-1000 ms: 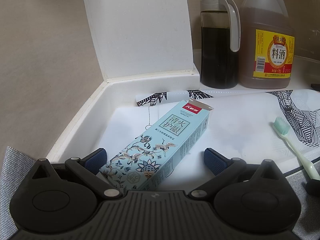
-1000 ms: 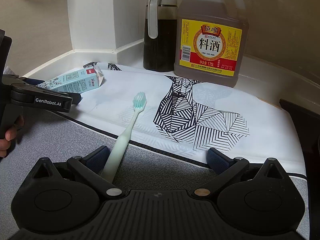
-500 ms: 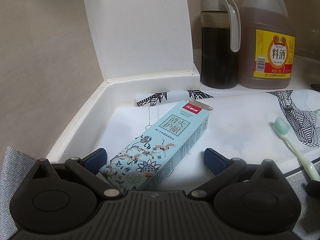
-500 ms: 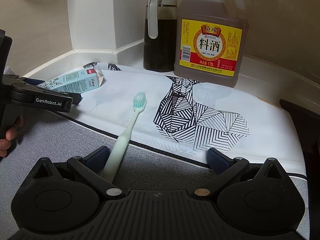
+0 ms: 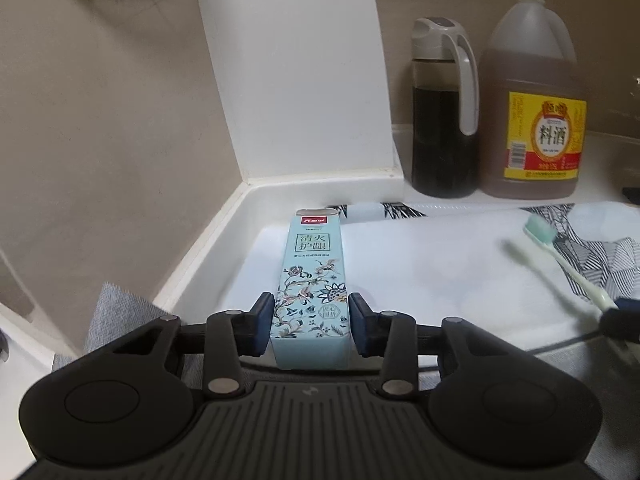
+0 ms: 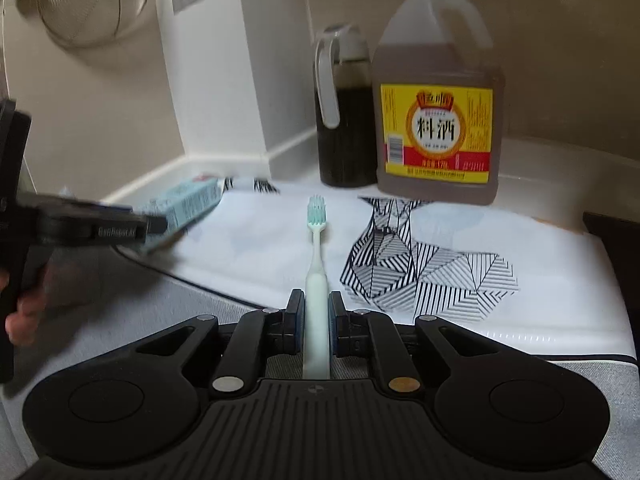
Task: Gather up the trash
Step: 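Grasp the blue carton with left while right grasps the green toothbrush, then carry the held carton and toothbrush down toward the bin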
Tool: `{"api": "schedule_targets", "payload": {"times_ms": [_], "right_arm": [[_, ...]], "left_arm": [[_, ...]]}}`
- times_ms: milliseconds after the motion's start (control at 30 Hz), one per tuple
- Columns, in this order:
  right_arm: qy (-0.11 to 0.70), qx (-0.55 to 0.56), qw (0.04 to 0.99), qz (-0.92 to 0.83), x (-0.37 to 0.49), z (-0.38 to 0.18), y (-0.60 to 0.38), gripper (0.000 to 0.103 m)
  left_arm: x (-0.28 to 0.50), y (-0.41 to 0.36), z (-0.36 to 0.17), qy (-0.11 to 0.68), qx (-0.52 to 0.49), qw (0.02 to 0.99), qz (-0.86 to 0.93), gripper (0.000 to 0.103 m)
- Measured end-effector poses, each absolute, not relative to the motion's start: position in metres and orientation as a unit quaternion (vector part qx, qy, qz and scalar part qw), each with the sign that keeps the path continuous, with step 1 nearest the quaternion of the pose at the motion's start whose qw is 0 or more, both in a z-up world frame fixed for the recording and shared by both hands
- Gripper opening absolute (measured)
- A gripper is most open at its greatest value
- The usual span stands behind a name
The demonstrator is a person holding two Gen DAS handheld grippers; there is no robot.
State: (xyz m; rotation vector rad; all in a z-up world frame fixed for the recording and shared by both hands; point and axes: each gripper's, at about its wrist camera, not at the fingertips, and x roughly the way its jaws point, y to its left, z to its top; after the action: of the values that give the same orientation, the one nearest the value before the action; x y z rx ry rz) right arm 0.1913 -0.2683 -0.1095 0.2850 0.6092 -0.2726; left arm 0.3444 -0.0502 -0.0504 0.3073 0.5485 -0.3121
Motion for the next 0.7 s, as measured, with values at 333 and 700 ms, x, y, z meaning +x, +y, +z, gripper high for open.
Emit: {"api": "schedule_targets", "payload": {"times_ms": [333,700], "right_arm": [[0.330,0.152,0.921,-0.142,0.196,-0.116,-0.273,0.014],[0.333,0.147,0.920,-0.147,0.200,-0.117,-0.272,0.014]], "left_arm": [[0.298,-0.056,-0.056,0.310,0.176,0.918,-0.173,0.070],[0.329,-0.075,-0.064,0.333,0.122,0.924,-0.146,0.043]]}}
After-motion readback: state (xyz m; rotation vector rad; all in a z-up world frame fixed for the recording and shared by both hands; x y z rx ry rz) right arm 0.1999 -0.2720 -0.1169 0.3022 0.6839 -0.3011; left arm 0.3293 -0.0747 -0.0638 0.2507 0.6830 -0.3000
